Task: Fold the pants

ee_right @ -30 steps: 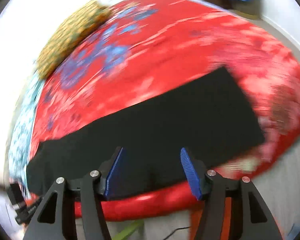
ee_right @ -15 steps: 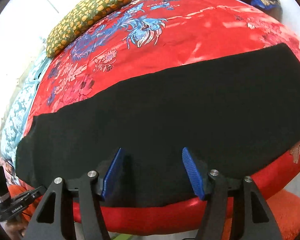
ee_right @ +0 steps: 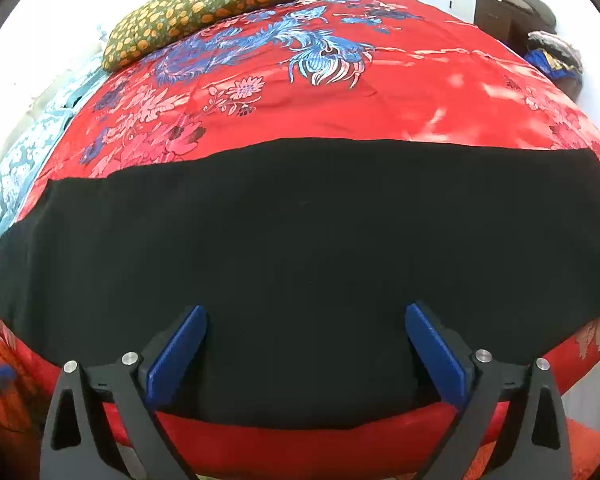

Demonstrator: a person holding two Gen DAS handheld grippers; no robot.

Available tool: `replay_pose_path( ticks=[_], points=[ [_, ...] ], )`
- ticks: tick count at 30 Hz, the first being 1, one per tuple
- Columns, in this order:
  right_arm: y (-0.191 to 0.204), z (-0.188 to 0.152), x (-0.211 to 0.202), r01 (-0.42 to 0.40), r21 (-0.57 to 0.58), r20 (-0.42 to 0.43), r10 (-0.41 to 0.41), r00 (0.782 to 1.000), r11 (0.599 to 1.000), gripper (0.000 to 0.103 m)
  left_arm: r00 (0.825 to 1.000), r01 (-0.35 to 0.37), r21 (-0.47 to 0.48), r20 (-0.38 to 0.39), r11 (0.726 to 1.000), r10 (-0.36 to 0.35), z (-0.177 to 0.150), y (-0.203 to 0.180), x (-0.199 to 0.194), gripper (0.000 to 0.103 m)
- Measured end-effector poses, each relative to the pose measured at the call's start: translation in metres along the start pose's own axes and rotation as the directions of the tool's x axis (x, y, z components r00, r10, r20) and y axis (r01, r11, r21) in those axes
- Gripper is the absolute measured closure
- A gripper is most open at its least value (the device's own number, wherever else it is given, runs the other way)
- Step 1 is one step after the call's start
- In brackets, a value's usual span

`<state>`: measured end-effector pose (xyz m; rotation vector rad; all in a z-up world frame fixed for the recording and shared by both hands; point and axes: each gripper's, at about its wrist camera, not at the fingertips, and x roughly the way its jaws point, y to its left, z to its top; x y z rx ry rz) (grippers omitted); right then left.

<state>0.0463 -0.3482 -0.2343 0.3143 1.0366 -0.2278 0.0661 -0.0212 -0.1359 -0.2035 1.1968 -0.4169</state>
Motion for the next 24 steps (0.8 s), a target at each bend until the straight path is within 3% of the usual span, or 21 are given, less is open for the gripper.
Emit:
replay_pose_path(
  ticks=[2,5,7,9,10,12,13,16,17,22,23,24],
  points=[
    [0.0,0.0,0.0,0.002,0.012,0.006,-0.002,1.0,1.0,0.002,0.997,-0.048,0.01,0.055,0.999,0.047,0.03,0.017,-0.005,0.039],
    [0.002,0.005,-0.009,0.005,0.034,0.019,-0.006,1.0,0.999,0.004,0.987,-0.123,-0.012,0.099,0.992,0.124,0.064,0.053,-0.012,0.04],
    [0.017,0.008,-0.027,-0.058,-0.033,0.078,0.061,0.995,0.998,0.01,0.983,-0.121,-0.138,0.121,0.983,0.138,0.075,0.093,-0.026,0.04],
    [0.046,0.005,-0.047,-0.128,-0.182,0.131,0.153,0.979,0.975,0.01,0.978,-0.059,-0.298,0.173,0.953,0.115,0.073,0.142,-0.045,0.033],
    [0.069,-0.001,-0.058,-0.173,-0.286,0.147,0.222,0.964,0.942,0.01,0.973,-0.062,-0.354,0.187,0.933,0.136,0.068,0.164,-0.052,0.031],
    [0.122,-0.023,-0.072,-0.215,-0.488,0.13,0.314,0.94,0.846,0.013,0.958,-0.136,-0.416,0.175,0.899,0.226,0.058,0.203,-0.06,0.031],
    [0.156,-0.04,-0.072,-0.224,-0.599,0.086,0.341,0.936,0.769,0.015,0.954,-0.156,-0.436,0.168,0.886,0.25,0.053,0.214,-0.062,0.032],
    [0.221,-0.073,-0.053,-0.16,-0.771,0.02,0.275,0.961,0.616,0.036,0.961,-0.099,-0.543,0.166,0.834,0.222,0.037,0.252,-0.072,0.032],
    [0.231,-0.076,-0.045,-0.162,-0.784,0.002,0.263,0.965,0.599,0.043,0.964,-0.088,-0.555,0.16,0.827,0.21,0.036,0.259,-0.073,0.031],
    [0.254,-0.071,-0.021,-0.098,-0.797,0.031,0.203,0.979,0.596,0.049,0.96,-0.143,-0.539,0.13,0.83,0.25,0.034,0.28,-0.071,0.031],
    [0.253,-0.068,-0.021,-0.101,-0.794,0.033,0.209,0.977,0.6,0.057,0.96,-0.141,-0.541,0.129,0.829,0.248,0.034,0.284,-0.071,0.031],
    [0.253,-0.066,-0.02,-0.114,-0.789,0.023,0.215,0.976,0.603,0.073,0.961,-0.141,-0.545,0.123,0.826,0.246,0.034,0.289,-0.069,0.033]
  ],
)
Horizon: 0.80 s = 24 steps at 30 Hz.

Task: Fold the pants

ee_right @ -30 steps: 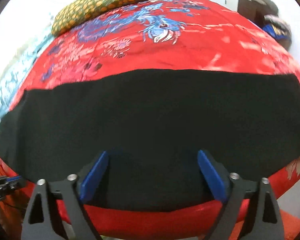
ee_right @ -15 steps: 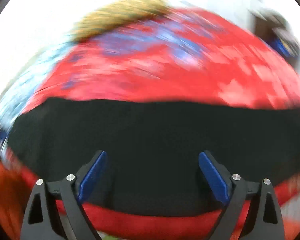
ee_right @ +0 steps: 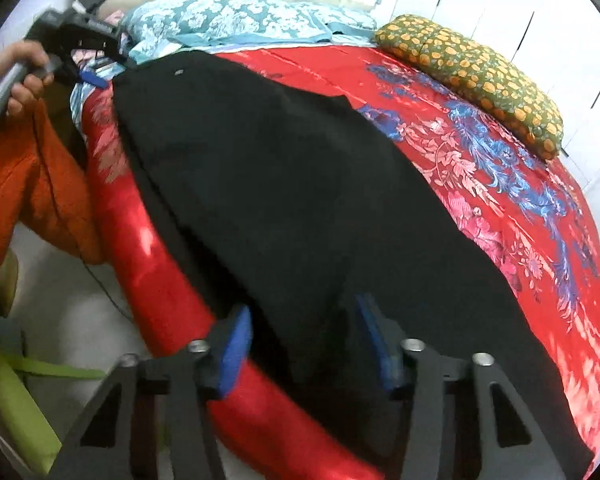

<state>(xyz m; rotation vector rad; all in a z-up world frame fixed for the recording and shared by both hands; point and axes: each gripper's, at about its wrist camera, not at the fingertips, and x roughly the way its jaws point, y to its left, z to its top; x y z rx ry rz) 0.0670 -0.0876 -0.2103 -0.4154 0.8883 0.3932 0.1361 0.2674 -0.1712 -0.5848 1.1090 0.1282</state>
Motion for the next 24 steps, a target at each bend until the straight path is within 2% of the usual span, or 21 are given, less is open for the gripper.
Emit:
replay_pose_path(
  ticks=[1,3,6,8,10,13,14,15,17,19,20,21,22,24],
  points=[
    [-0.001,0.003,0.004,-0.023,0.01,-0.017,0.023,1.0,1.0,0.077,1.0,0.011,0.0,-0.009,1.0,-0.011,0.002,0.003,0.005,0.036],
    [-0.001,0.002,0.008,-0.029,0.024,-0.035,0.03,0.999,0.999,0.082,1.0,-0.003,0.02,-0.004,1.0,0.003,0.003,0.005,0.008,0.063],
    [-0.004,0.004,0.002,-0.046,0.06,-0.022,0.047,0.999,0.997,0.085,1.0,0.03,0.0,0.01,1.0,-0.03,0.008,0.01,0.012,0.076],
    [-0.004,0.003,-0.006,-0.05,0.054,-0.009,0.051,0.999,0.997,0.086,0.998,0.052,-0.009,0.032,0.999,-0.052,0.008,0.014,0.005,0.08],
    [0.0,-0.003,-0.006,-0.051,0.043,-0.021,0.052,0.998,0.998,0.086,0.998,0.022,0.02,0.05,1.0,-0.023,0.007,0.009,0.001,0.08],
    [0.006,-0.013,0.008,-0.044,0.024,-0.072,0.045,0.996,0.999,0.085,0.998,-0.056,0.062,0.043,0.997,0.053,0.006,-0.001,0.009,0.075],
    [0.007,-0.014,0.005,-0.037,0.02,-0.058,0.038,0.998,0.999,0.081,0.997,-0.071,0.061,0.043,0.996,0.068,0.005,-0.002,0.008,0.07],
    [0.008,-0.013,0.003,-0.041,0.021,-0.061,0.043,0.997,0.999,0.059,0.996,-0.078,0.056,0.045,0.995,0.075,0.005,0.0,0.006,0.063],
    [0.002,-0.014,-0.009,-0.093,0.056,-0.033,0.095,0.995,0.994,0.033,0.99,-0.11,0.035,0.09,0.993,0.107,0.003,0.001,-0.009,0.062],
    [-0.016,-0.016,-0.031,-0.149,0.139,0.065,0.142,0.988,0.979,0.033,0.973,-0.16,0.043,0.175,0.986,0.15,0.0,-0.004,-0.028,0.059],
    [-0.028,-0.016,-0.038,-0.148,0.192,0.093,0.132,0.987,0.97,0.033,0.964,-0.172,0.058,0.218,0.983,0.156,-0.003,-0.01,-0.039,0.051],
    [-0.041,-0.017,-0.042,-0.13,0.248,0.113,0.104,0.988,0.96,0.033,0.954,-0.178,0.086,0.258,0.98,0.151,-0.007,-0.022,-0.049,0.041],
    [-0.056,-0.019,-0.042,-0.097,0.316,0.121,0.062,0.991,0.944,0.033,0.95,-0.177,0.115,0.28,0.977,0.14,-0.011,-0.033,-0.054,0.037],
    [-0.077,-0.022,-0.03,-0.034,0.403,0.079,0.002,0.997,0.914,0.033,0.95,-0.161,0.187,0.297,0.969,0.1,-0.023,-0.062,-0.056,0.024]
  ],
)
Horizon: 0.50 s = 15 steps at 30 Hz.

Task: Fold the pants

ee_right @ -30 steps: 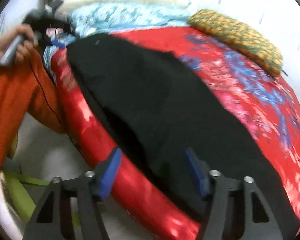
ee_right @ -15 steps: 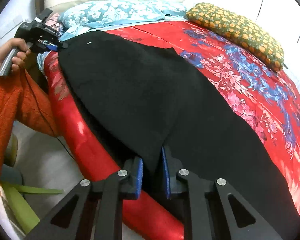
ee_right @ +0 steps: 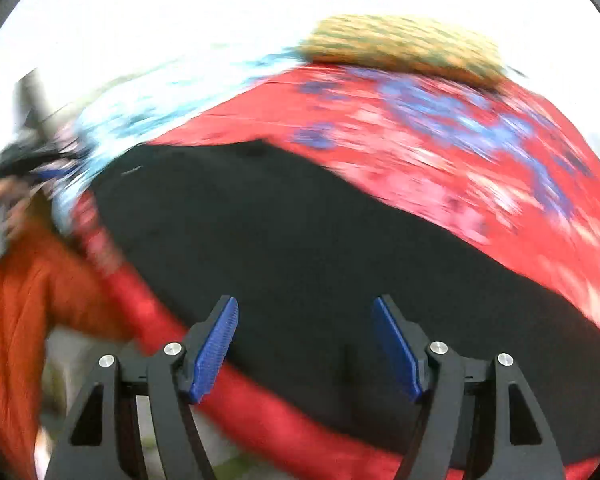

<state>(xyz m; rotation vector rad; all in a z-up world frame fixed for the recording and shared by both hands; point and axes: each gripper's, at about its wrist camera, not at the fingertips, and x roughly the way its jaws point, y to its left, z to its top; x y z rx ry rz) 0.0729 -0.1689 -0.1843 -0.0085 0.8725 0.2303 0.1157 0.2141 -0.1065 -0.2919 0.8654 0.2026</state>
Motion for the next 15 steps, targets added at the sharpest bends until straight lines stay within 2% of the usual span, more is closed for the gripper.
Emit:
replay_pose_path(
  ticks=[2,4,5,6,7,8,9,11,12,14,15],
  points=[
    [-0.011,-0.001,0.021,0.046,0.035,-0.049,-0.045,0.998,0.998,0.033,0.995,0.092,0.089,-0.036,0.992,-0.089,-0.012,-0.05,0.002,0.017],
    [-0.002,-0.008,0.041,0.039,-0.007,-0.125,-0.039,0.991,0.999,0.032,0.978,0.193,0.162,-0.108,0.968,-0.177,-0.028,-0.097,0.011,0.017],
    [0.004,-0.011,0.044,0.048,-0.034,-0.135,-0.052,0.99,0.998,0.028,0.967,0.236,0.196,-0.139,0.952,-0.212,-0.037,-0.12,0.013,0.017],
    [0.012,-0.015,0.043,0.062,-0.066,-0.11,-0.069,0.992,0.996,0.023,0.951,0.293,0.248,-0.174,0.923,-0.256,-0.051,-0.151,0.016,0.017],
    [0.017,-0.018,0.042,0.047,-0.071,-0.109,-0.054,0.993,0.996,0.022,0.941,0.324,0.281,-0.191,0.903,-0.278,-0.058,-0.169,0.018,0.017],
    [0.018,-0.019,0.042,0.04,-0.063,-0.114,-0.047,0.992,0.997,0.022,0.929,0.359,0.335,-0.212,0.871,-0.302,-0.073,-0.196,0.02,0.017],
    [0.018,-0.019,0.042,0.037,-0.055,-0.109,-0.043,0.993,0.998,0.022,0.923,0.377,0.375,-0.225,0.847,-0.312,-0.083,-0.215,0.022,0.017],
    [0.014,-0.02,0.039,0.015,-0.034,-0.109,-0.018,0.994,0.999,0.022,0.91,0.411,0.48,-0.262,0.775,-0.32,-0.109,-0.253,0.027,0.017],
    [0.01,-0.019,0.038,0.008,-0.019,-0.109,-0.01,0.994,1.0,0.022,0.909,0.413,0.536,-0.292,0.736,-0.297,-0.126,-0.267,0.033,0.017],
    [0.002,-0.017,0.028,-0.013,0.029,-0.103,0.016,0.995,0.999,0.022,0.91,0.403,0.599,-0.345,0.692,-0.23,-0.153,-0.274,0.043,0.023],
    [-0.003,-0.019,0.023,-0.015,0.053,-0.086,0.019,0.996,0.998,0.022,0.917,0.383,0.633,-0.351,0.673,-0.192,-0.166,-0.269,0.044,0.022]
  ],
)
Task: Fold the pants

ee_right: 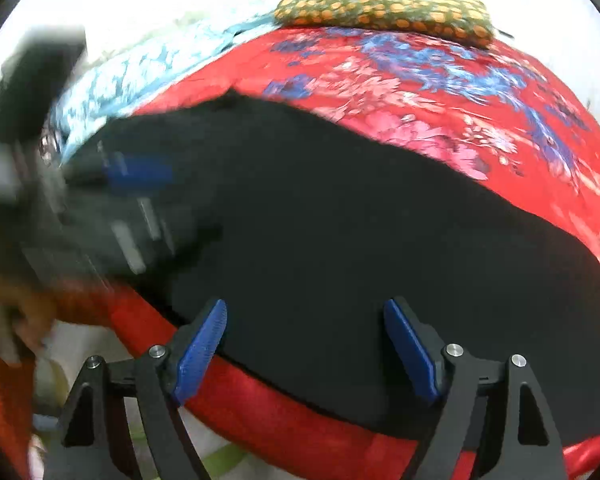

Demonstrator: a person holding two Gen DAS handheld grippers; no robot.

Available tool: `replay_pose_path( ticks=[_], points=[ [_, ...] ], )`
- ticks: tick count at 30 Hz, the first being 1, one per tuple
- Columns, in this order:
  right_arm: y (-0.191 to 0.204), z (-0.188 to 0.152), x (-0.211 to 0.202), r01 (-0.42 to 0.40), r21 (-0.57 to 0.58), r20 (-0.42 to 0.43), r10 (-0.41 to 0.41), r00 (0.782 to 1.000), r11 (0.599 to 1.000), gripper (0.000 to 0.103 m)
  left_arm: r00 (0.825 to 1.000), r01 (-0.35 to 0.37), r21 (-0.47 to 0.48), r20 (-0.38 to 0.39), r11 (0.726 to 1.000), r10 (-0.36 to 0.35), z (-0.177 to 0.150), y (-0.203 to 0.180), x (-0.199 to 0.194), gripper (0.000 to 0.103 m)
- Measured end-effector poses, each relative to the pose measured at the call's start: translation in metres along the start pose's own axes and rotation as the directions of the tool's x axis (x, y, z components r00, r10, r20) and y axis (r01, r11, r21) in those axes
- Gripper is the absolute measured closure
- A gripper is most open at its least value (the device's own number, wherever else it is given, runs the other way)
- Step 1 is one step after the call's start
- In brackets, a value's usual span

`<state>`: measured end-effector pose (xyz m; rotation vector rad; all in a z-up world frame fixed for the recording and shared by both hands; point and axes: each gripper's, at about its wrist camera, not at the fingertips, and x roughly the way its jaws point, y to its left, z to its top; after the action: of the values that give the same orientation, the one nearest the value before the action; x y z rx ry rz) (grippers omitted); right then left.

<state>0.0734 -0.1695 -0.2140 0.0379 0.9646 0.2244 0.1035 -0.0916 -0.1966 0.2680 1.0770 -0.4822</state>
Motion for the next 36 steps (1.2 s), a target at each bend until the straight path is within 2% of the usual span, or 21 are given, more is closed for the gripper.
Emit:
replay_pose_path(
  ticks=[2,5,7,9,10,11,13,14,15,18,20,23,25,26,27,29,33,36],
  points=[
    [-0.017,0.002,-0.02,0.035,0.045,0.062,-0.037,0.997,0.998,0.022,1.0,-0.008,0.016,0.013,1.0,0.008,-0.017,0.002,-0.01,0.02],
    [-0.056,0.001,-0.042,0.117,0.155,0.108,-0.135,0.985,0.981,0.021,0.998,-0.017,0.036,-0.065,0.999,0.019,-0.03,0.006,-0.017,0.019],
    [-0.09,-0.004,-0.047,0.157,0.267,0.091,-0.187,0.978,0.951,0.02,0.995,-0.059,0.061,-0.081,0.996,0.064,-0.034,0.003,-0.021,0.022],
    [-0.112,-0.011,-0.044,0.19,0.345,0.046,-0.218,0.975,0.919,0.02,0.998,-0.021,0.014,-0.063,1.0,0.022,-0.035,0.005,-0.034,0.024],
    [-0.12,-0.014,-0.042,0.199,0.373,0.016,-0.22,0.975,0.906,0.02,0.999,0.024,-0.039,-0.03,0.999,-0.025,-0.033,0.009,-0.045,0.024],
    [-0.123,-0.018,-0.039,0.206,0.386,-0.011,-0.219,0.976,0.899,0.02,0.999,0.043,-0.078,0.012,0.996,-0.042,-0.03,0.012,-0.055,0.022],
    [-0.125,-0.025,-0.024,0.221,0.379,-0.093,-0.201,0.975,0.899,0.018,0.996,0.033,-0.12,0.088,0.992,-0.023,-0.015,0.014,-0.067,0.011],
    [-0.119,-0.025,-0.021,0.247,0.335,-0.095,-0.228,0.969,0.909,0.014,0.992,0.02,-0.131,0.123,0.991,-0.004,-0.005,0.013,-0.069,0.006],
    [-0.112,-0.023,-0.021,0.263,0.297,-0.092,-0.247,0.965,0.918,0.012,0.991,0.011,-0.135,0.135,0.991,0.007,0.005,0.012,-0.066,0.006],
    [-0.103,-0.014,-0.027,0.215,0.267,-0.043,-0.211,0.976,0.939,0.012,0.991,-0.003,-0.118,0.134,0.993,0.019,0.023,0.006,-0.051,0.006],
    [-0.104,-0.014,-0.036,0.241,0.254,-0.019,-0.245,0.969,0.937,0.012,0.992,-0.029,-0.08,0.119,0.996,0.039,0.026,-0.003,-0.033,0.006],
    [-0.123,-0.022,-0.042,0.298,0.268,-0.036,-0.3,0.953,0.916,0.012,0.997,-0.06,-0.029,0.053,0.998,0.061,0.01,-0.011,-0.011,0.006],
    [-0.141,-0.031,-0.037,0.327,0.299,-0.08,-0.318,0.945,0.897,0.012,0.998,-0.061,-0.017,0.015,0.998,0.062,-0.007,-0.012,0.0,0.005],
    [-0.147,-0.036,-0.031,0.332,0.306,-0.103,-0.316,0.943,0.892,0.01,0.998,-0.052,-0.035,0.04,0.998,0.054,-0.011,-0.009,0.0,0.003],
    [-0.152,-0.041,-0.03,0.324,0.314,-0.091,-0.311,0.946,0.892,0.005,0.997,-0.048,-0.057,0.054,0.997,0.051,-0.012,-0.005,-0.001,0.0],
    [-0.154,-0.045,-0.033,0.333,0.3,-0.064,-0.33,0.942,0.894,0.001,0.999,-0.036,-0.085,0.034,0.996,0.039,-0.011,0.0,0.003,0.0],
    [-0.152,-0.053,-0.034,0.334,0.294,-0.021,-0.343,0.939,0.895,0.0,0.998,-0.042,-0.081,0.036,0.996,0.045,-0.013,-0.001,0.003,0.0],
    [-0.152,-0.051,-0.032,0.335,0.295,-0.026,-0.343,0.939,0.895,0.0,0.998,-0.044,-0.077,0.043,0.996,0.048,-0.016,-0.002,0.002,0.0]
  ],
)
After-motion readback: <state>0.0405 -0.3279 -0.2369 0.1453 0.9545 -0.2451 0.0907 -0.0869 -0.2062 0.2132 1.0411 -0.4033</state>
